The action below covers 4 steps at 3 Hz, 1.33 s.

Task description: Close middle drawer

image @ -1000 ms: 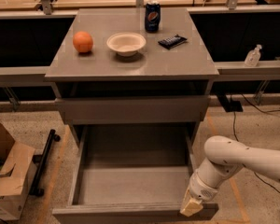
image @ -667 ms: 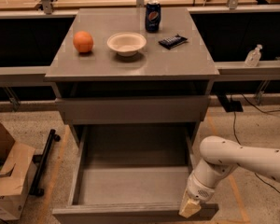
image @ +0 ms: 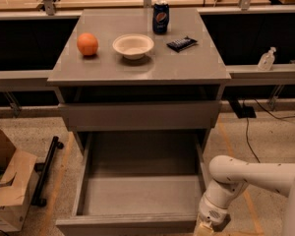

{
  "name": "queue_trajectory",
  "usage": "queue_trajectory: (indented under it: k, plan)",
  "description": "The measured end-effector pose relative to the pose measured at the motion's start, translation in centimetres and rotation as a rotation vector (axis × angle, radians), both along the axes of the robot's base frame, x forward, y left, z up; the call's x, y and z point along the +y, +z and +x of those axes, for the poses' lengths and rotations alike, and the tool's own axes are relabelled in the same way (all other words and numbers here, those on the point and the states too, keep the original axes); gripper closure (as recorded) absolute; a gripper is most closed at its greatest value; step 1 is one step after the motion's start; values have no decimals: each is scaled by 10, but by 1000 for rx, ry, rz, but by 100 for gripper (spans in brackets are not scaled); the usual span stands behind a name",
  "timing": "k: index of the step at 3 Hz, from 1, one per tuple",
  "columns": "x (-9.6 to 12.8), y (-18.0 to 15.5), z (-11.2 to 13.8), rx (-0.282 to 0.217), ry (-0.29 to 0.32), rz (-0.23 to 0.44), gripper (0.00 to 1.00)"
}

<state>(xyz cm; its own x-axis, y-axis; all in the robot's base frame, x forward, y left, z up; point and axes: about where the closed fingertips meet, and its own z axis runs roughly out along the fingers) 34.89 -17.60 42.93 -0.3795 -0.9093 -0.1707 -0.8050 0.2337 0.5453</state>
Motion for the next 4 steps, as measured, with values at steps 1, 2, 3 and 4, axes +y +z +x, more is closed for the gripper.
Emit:
queue_trajectory:
  k: [1,2,3,4]
  plan:
    - [-2,-6,1,9,-13,1,100]
    - [-2,-6,1,9,-13,1,100]
    - [2,0,30,-67,5,-10,100]
    - [19,29,95,-210,92,-8,100]
